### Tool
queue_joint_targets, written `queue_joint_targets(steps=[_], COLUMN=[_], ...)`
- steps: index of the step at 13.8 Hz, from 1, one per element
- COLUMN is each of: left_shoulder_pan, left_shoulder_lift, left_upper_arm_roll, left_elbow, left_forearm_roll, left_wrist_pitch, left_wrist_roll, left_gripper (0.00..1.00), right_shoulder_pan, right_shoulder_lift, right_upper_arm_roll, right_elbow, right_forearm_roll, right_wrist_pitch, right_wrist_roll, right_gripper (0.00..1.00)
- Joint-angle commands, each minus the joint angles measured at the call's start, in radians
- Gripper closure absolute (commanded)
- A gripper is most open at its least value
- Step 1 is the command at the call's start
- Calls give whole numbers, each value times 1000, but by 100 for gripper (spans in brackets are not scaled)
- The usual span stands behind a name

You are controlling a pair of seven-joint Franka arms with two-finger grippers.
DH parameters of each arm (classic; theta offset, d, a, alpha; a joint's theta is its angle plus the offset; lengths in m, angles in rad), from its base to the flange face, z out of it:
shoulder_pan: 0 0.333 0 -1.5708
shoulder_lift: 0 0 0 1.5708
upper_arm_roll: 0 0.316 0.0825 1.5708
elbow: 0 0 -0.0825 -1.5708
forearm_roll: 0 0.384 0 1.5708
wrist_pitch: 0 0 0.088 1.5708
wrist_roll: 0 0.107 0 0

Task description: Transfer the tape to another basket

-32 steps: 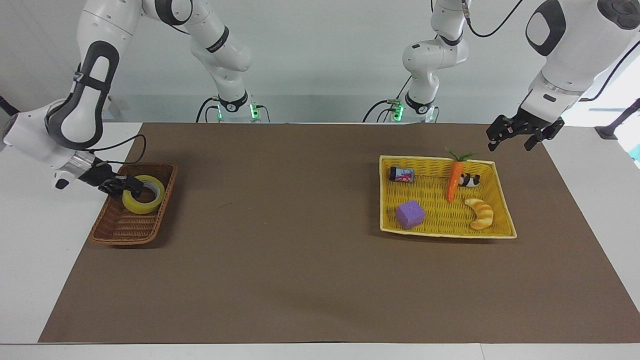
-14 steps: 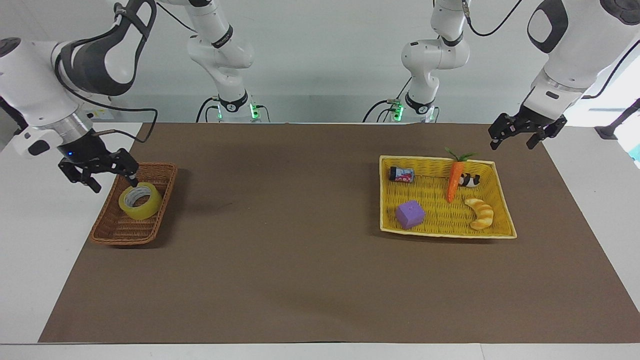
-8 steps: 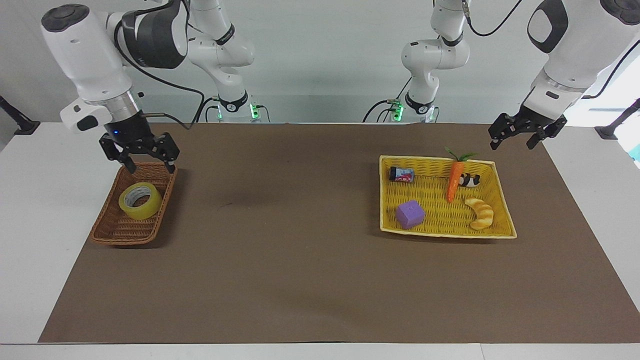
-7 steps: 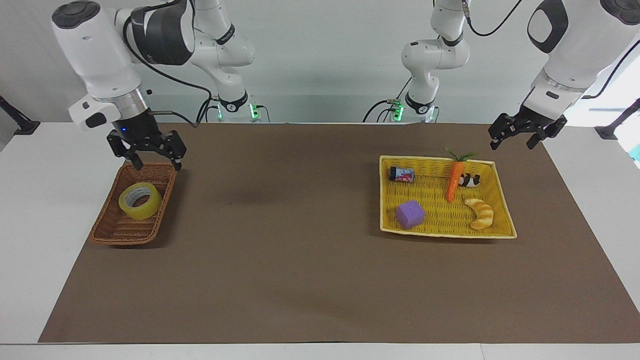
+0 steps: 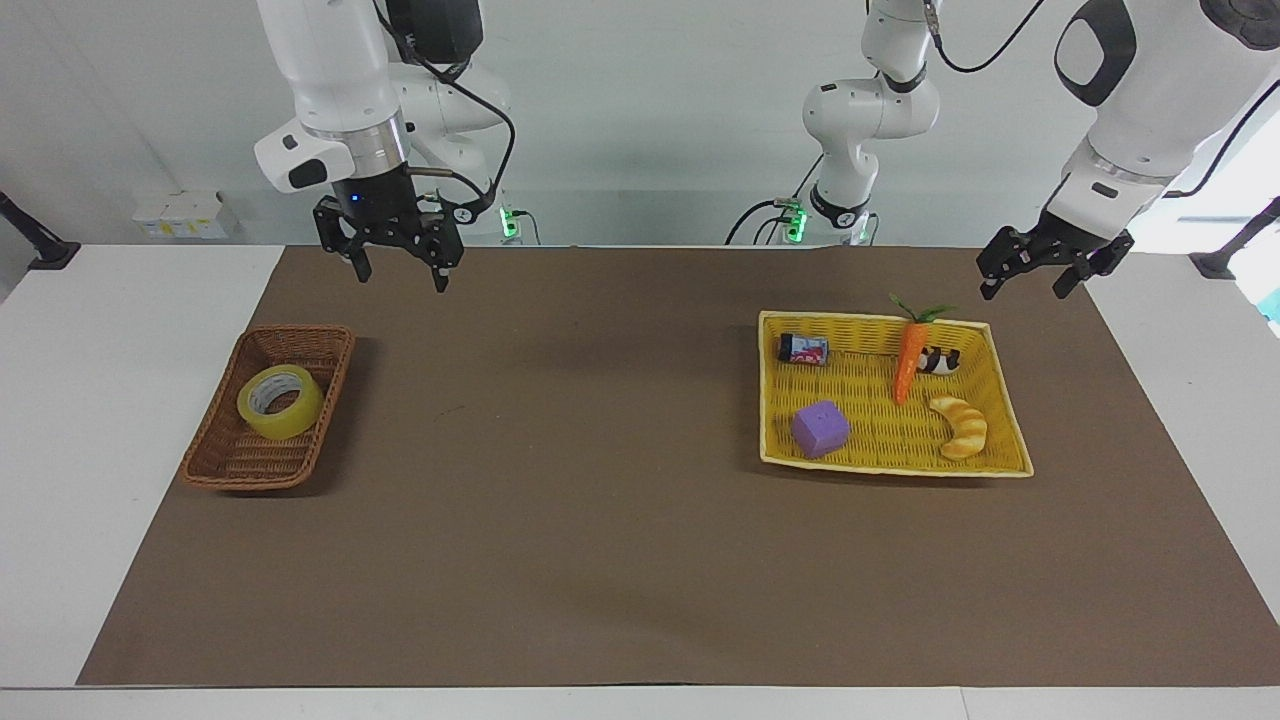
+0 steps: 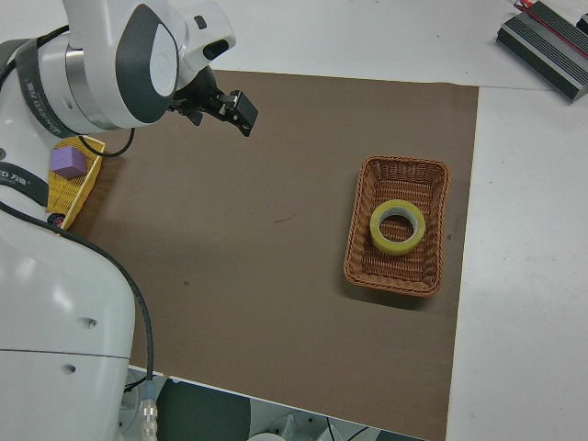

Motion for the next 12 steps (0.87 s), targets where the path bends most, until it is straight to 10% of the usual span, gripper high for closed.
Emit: queue_joint_targets(steps=[1,12], left_shoulder_pan=[-19,-19], left_shoulder_lift=[-5,-4], left_upper_arm_roll=[17,17], left_elbow=[8,8], left_forearm_roll=[18,18], left_wrist_pitch=[-7,-7], left_wrist_roll=[7,7], left_gripper=[0,0], right_shoulder_pan=[-20,-135], right_shoulder_lift=[-4,-80], right_upper_arm_roll=[-14,-33], right_elbow=[78,-38], right_forearm_roll=[8,75], right_wrist_pitch=[-118,-123], right_wrist_roll=[-22,-175], right_gripper=[0,0])
